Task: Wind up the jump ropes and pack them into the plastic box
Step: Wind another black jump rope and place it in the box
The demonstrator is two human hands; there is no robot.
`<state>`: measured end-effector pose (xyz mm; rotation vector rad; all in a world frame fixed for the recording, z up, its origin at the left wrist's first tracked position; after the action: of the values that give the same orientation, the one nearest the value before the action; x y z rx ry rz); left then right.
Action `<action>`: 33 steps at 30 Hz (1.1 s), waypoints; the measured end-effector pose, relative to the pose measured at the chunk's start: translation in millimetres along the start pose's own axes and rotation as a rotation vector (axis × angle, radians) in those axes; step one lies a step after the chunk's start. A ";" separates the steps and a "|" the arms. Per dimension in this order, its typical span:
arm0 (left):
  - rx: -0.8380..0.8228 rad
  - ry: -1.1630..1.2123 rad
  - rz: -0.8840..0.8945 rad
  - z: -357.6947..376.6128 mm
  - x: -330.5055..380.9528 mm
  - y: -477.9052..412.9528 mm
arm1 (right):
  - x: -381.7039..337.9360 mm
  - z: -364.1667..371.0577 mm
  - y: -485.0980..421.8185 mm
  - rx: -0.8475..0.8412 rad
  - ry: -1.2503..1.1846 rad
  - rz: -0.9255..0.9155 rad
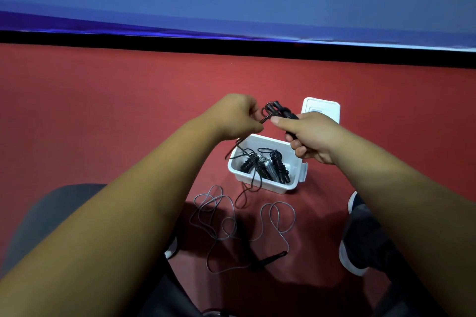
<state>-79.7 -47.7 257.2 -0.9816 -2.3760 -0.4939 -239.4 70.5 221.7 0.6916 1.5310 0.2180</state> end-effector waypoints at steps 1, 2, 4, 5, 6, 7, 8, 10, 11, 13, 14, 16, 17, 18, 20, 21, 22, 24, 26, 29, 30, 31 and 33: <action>-0.022 0.002 -0.025 3.5 -2.6 -0.7 | -0.3 0.6 -0.3 0.013 -0.007 -0.007; -0.056 0.038 -0.043 6.8 -5.1 -1.1 | -0.6 1.2 -0.6 0.026 -0.016 -0.007; -0.135 0.191 -0.060 11.8 -9.0 -1.7 | -2.0 2.5 -0.5 0.044 -0.055 0.008; -0.160 0.274 -0.058 12.2 -9.1 -1.3 | -2.8 2.6 -0.8 0.053 -0.086 0.013; -0.173 0.340 -0.055 11.8 -8.3 -0.6 | -3.7 2.2 -1.1 0.065 -0.115 0.015; -0.174 0.384 -0.053 10.8 -7.0 0.0 | -4.7 1.7 -1.3 0.077 -0.139 0.014; -0.165 0.403 -0.056 10.6 -6.4 -0.4 | -5.4 0.9 -1.8 0.086 -0.160 0.012; -0.134 0.414 -0.063 9.6 -5.3 -1.3 | -6.5 0.5 -1.7 0.081 -0.196 0.009; -0.128 0.441 -0.064 9.6 -5.8 -2.6 | -7.1 0.5 -1.5 0.072 -0.214 0.007; -0.142 0.554 -0.062 10.0 -5.4 -2.4 | -8.7 -0.1 -1.1 0.067 -0.248 0.002; -0.155 0.627 -0.069 10.6 -4.5 -1.3 | -9.7 -0.9 -0.8 0.072 -0.264 -0.001; -0.185 0.687 -0.093 11.5 -3.3 0.9 | -11.3 -2.9 -0.3 0.087 -0.295 -0.006; -0.203 0.687 -0.096 12.2 -3.6 1.2 | -12.2 -3.6 0.1 0.094 -0.309 -0.008; -0.228 0.690 -0.087 12.7 -3.8 1.8 | -13.0 -4.0 0.5 0.102 -0.327 -0.009; -0.289 0.678 -0.058 11.4 -5.1 2.9 | -14.3 -5.5 0.6 0.123 -0.364 -0.008; -0.320 0.654 -0.041 9.7 -5.6 3.7 | -15.0 -6.4 0.4 0.129 -0.378 -0.006; -0.348 0.619 -0.022 7.6 -6.0 4.8 | -15.5 -7.3 0.3 0.127 -0.388 -0.002; -0.386 0.535 0.008 4.2 -7.1 5.9 | -16.1 -8.3 -0.3 0.098 -0.400 0.000; -0.381 0.468 0.005 2.5 -10.0 4.8 | -16.9 -7.5 -0.4 0.049 -0.409 -0.007; -0.323 0.410 -0.033 3.1 -17.0 0.4 | -18.4 -4.7 0.5 -0.013 -0.427 -0.020; -0.298 0.392 -0.045 3.2 -19.1 -0.5 | -18.7 -3.8 1.1 -0.035 -0.430 -0.019; -0.274 0.378 -0.056 3.0 -20.5 -1.2 | -19.0 -3.4 1.4 -0.059 -0.430 -0.018; -0.238 0.372 -0.077 3.0 -23.3 -2.2 | -18.6 -2.6 2.4 -0.111 -0.430 -0.018</action>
<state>-68.2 -60.3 240.8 -0.8141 -2.0563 -0.9207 -242.4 63.0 238.9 0.5915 1.1056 0.1284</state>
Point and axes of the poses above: each hand's wrist, its own y-axis away from the middle knuckle, its own z-axis out of the palm, x = y × z, the point moved 2 cm from there along -y, towards the middle knuckle, and after that the axes turned 2 degrees about y, right-handed, at the moved point
